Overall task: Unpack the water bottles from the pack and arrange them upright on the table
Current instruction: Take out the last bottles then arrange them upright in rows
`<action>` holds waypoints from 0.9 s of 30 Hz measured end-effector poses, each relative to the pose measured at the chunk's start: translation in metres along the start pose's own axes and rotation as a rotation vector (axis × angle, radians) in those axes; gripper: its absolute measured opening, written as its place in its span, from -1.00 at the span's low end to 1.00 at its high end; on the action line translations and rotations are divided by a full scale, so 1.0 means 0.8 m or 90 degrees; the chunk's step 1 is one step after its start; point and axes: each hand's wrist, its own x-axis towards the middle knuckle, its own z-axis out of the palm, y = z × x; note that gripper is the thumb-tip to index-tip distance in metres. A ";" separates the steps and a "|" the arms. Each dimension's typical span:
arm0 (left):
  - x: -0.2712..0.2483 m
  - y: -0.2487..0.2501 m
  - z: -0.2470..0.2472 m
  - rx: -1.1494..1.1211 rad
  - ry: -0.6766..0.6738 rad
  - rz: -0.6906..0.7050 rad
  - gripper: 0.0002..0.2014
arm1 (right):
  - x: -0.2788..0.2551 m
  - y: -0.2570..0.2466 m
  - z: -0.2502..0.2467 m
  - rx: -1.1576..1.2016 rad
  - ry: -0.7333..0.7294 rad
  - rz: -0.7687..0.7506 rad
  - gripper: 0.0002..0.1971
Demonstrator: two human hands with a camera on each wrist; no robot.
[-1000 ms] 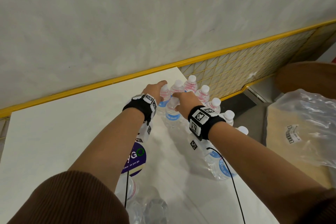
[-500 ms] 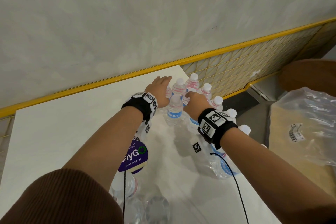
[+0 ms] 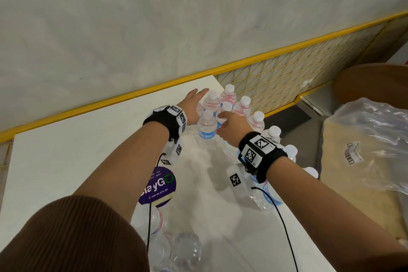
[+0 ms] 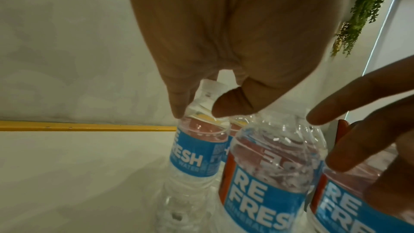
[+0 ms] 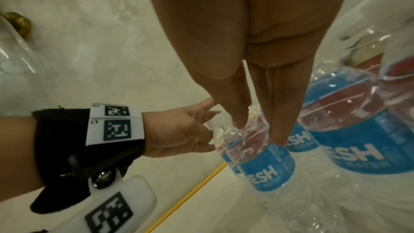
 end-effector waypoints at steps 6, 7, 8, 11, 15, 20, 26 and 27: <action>-0.005 -0.024 -0.006 -0.010 0.064 -0.059 -0.34 | 0.005 -0.024 -0.009 -0.006 0.041 -0.089 -0.46; -0.006 -0.026 -0.006 -0.019 0.071 -0.059 -0.41 | 0.009 -0.029 -0.010 -0.021 0.028 -0.102 -0.47; -0.006 -0.026 -0.006 -0.027 0.078 -0.056 -0.47 | 0.014 -0.033 -0.009 -0.047 0.010 -0.109 -0.49; -0.006 -0.024 -0.005 -0.030 0.093 -0.032 -0.56 | 0.023 -0.042 -0.007 -0.137 -0.035 -0.100 -0.57; -0.007 -0.020 -0.004 -0.017 0.107 -0.017 -0.58 | 0.027 -0.042 -0.003 -0.143 -0.014 -0.083 -0.57; -0.010 -0.020 -0.004 -0.037 0.106 -0.021 -0.58 | 0.028 -0.042 0.005 -0.134 0.026 -0.092 -0.57; -0.011 -0.017 -0.001 -0.043 0.100 -0.044 -0.52 | 0.022 -0.045 0.004 -0.122 0.021 -0.081 -0.54; -0.014 -0.016 0.000 -0.042 0.094 -0.053 -0.48 | 0.018 -0.045 0.004 -0.111 0.023 -0.080 -0.53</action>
